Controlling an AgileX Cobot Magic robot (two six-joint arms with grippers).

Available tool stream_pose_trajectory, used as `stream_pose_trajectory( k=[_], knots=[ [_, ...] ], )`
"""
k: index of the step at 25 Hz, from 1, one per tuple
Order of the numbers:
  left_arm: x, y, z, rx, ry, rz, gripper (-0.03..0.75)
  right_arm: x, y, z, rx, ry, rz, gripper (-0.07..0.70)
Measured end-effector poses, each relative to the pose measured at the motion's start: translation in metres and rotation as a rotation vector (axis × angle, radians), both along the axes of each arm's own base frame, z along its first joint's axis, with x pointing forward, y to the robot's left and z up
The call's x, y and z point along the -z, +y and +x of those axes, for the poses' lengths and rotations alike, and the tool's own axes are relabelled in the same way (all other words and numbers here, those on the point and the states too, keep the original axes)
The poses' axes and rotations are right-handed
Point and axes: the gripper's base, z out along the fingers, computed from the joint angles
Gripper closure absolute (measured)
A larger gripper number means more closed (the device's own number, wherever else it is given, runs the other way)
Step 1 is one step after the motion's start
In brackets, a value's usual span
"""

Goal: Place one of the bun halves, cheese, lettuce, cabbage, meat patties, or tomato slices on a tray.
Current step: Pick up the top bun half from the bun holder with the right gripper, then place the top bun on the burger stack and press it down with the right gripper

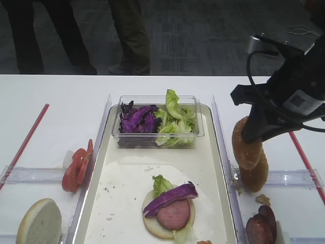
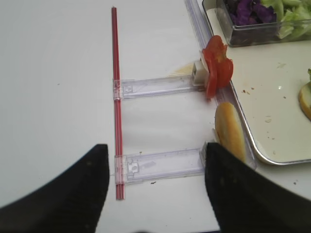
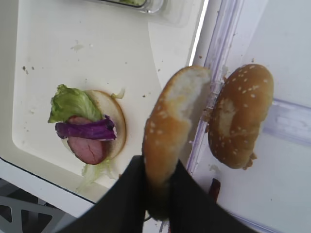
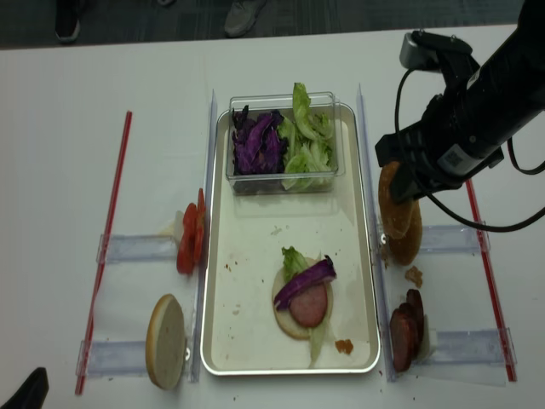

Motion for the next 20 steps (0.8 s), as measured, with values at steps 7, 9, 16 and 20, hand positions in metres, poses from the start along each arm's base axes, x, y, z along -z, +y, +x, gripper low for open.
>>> stream_pose_trajectory(
  k=[7, 9, 16, 20],
  knots=[
    [0.000, 0.000, 0.000, 0.000, 0.000, 0.000, 0.306, -0.001, -0.003, -0.016, -0.004, 0.002, 0.001, 0.468],
    [0.000, 0.000, 0.000, 0.000, 0.000, 0.000, 0.306, -0.005, -0.004, -0.021, -0.006, -0.011, 0.003, 0.468],
    [0.000, 0.000, 0.000, 0.000, 0.000, 0.000, 0.306, -0.002, -0.008, -0.042, 0.002, -0.006, 0.017, 0.468],
    [0.000, 0.000, 0.000, 0.000, 0.000, 0.000, 0.306, 0.001, -0.008, -0.052, 0.009, -0.004, 0.038, 0.469]
  ],
)
